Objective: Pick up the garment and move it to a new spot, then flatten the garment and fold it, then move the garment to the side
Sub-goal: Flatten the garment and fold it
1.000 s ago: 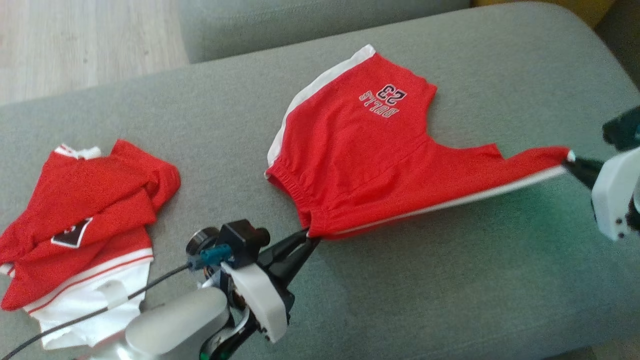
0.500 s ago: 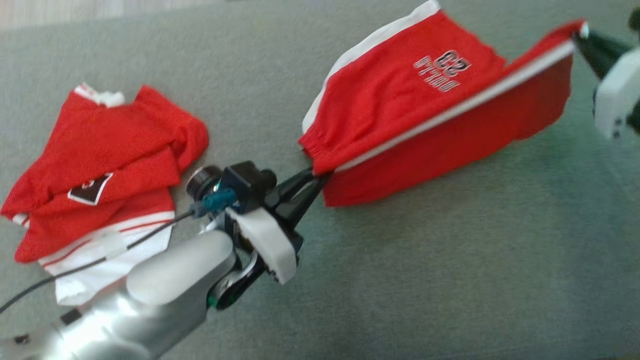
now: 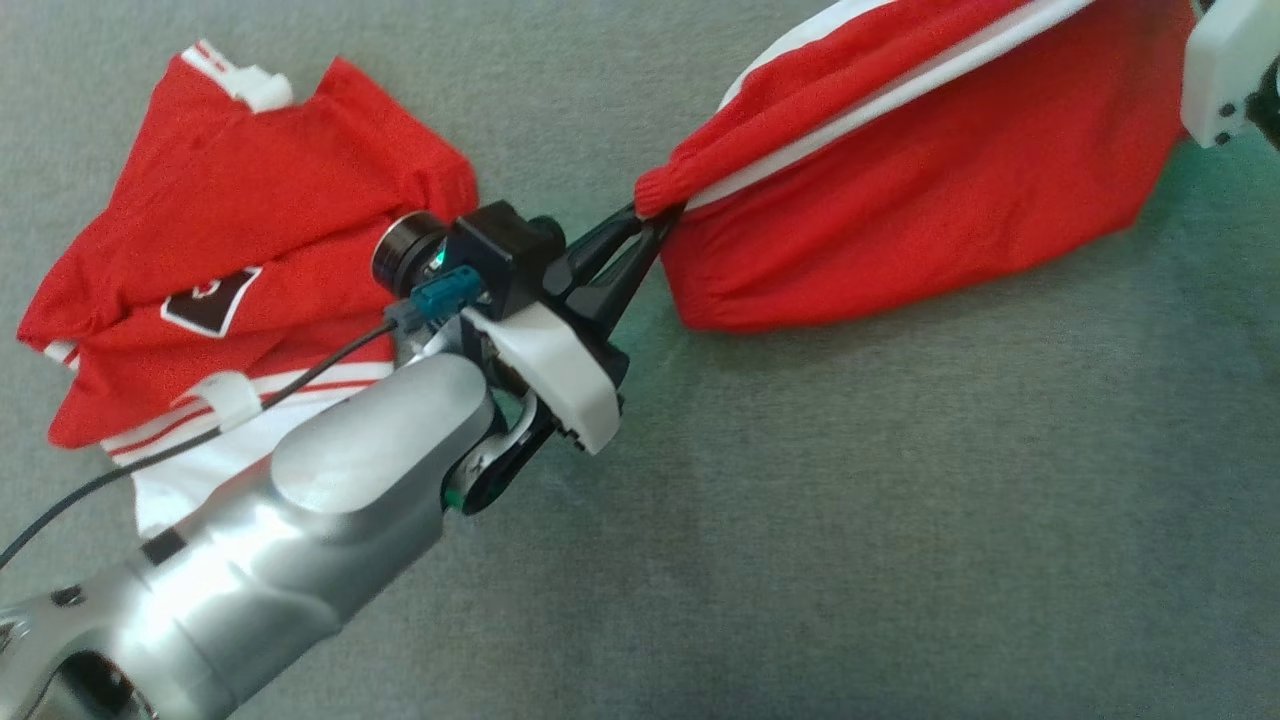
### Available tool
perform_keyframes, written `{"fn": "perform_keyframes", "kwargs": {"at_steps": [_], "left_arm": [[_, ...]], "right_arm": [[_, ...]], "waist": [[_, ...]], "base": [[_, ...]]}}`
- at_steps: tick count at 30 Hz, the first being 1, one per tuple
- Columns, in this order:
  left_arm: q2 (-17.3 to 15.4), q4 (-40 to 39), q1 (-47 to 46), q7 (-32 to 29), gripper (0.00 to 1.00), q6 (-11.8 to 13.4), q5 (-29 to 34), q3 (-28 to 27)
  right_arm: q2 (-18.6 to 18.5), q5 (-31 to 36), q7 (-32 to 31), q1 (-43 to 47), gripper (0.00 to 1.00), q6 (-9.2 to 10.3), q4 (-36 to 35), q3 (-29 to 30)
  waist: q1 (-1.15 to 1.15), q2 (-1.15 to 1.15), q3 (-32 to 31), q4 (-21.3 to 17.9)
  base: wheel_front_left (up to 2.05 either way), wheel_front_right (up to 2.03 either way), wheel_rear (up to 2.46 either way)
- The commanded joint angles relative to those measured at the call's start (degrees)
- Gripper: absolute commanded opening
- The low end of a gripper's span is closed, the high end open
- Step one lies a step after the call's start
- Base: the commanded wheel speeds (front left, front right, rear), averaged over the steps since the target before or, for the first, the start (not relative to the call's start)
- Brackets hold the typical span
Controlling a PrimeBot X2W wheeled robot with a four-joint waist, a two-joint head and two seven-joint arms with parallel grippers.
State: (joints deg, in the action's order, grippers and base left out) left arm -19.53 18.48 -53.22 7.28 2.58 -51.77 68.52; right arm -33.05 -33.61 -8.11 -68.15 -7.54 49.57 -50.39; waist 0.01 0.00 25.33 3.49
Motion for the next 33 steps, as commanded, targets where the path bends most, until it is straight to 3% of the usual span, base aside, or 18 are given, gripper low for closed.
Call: {"fn": "perform_keyframes", "kwargs": {"at_steps": [1,15,16,17,18,19,27,33], "left_arm": [[-0.49,-0.59,-2.70,0.68,0.00,0.21,0.45,-2.40],[2.67,4.16,-6.19,1.54,0.00,-0.24,1.24,-2.50],[2.93,4.43,-6.15,1.63,0.00,-0.18,1.23,-2.45],[2.93,4.43,-6.15,1.63,0.00,-0.18,1.23,-2.45],[3.13,4.77,-6.16,1.84,0.34,0.11,1.33,-2.47],[3.37,5.11,-6.16,2.16,1.00,0.43,1.42,-2.57],[3.82,7.90,-6.12,5.11,1.00,2.19,2.46,-3.74],[3.03,8.86,-3.85,6.66,1.00,2.78,1.27,-6.10]], "right_arm": [[-0.01,0.48,1.02,-1.24,0.00,0.05,0.19,-0.31],[3.15,-1.97,5.76,-6.08,0.00,0.05,9.20,-2.35],[3.34,-2.54,6.07,-6.18,0.14,0.05,10.07,-1.95],[3.34,-2.54,6.07,-6.18,0.14,0.05,10.07,-1.95],[3.39,-2.62,6.60,-6.38,1.00,0.05,11.04,-1.72],[3.50,-2.45,7.21,-6.58,1.00,0.05,11.95,-1.65],[5.80,-7.69,16.67,-8.26,1.00,0.05,17.72,5.71],[6.01,-10.68,21.30,-6.76,1.00,0.05,16.85,8.10]], "waist": [[-0.01,0.00,1.32,1.27],[-0.01,0.00,5.02,3.18],[-0.01,0.00,5.17,3.25],[-0.01,0.00,5.17,3.25],[-0.01,0.00,5.28,3.33],[-0.01,0.00,5.35,3.41],[-0.01,0.00,3.26,3.12],[-0.01,0.00,-1.56,1.94]], "base": [[0.00,0.00,0.00],[0.00,0.00,0.00],[0.00,0.00,0.00],[0.00,0.00,0.00],[0.00,0.00,0.00],[0.00,0.00,0.00],[0.00,0.00,0.00],[0.00,0.00,0.00]]}}
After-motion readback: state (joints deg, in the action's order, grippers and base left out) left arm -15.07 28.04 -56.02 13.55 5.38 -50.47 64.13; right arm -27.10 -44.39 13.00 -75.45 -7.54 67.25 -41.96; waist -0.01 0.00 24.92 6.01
